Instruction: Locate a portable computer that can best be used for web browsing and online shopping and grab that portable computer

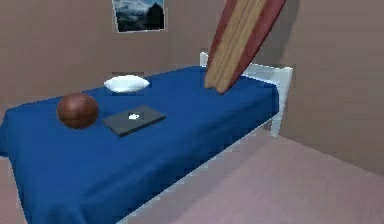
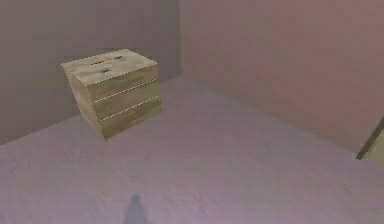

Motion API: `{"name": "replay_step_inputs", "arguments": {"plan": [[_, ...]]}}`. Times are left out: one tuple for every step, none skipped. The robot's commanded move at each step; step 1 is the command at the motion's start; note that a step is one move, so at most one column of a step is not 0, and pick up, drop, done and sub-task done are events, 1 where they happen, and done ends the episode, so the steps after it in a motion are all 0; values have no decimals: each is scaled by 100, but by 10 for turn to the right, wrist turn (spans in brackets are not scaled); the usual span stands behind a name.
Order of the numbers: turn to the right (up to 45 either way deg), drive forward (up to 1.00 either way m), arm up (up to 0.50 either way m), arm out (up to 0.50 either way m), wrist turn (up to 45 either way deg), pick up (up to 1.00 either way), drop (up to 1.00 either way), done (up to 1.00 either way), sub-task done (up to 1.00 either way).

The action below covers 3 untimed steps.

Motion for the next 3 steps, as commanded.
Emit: {"name": "replay_step_inputs", "arguments": {"plan": [[120, 0, 0, 0, 0, 0, 0, 0, 0], [0, 10, 0, 0, 0, 0, 0, 0, 0], [-450, 0, 0, 0, 0, 0, 0, 0, 0]]}}
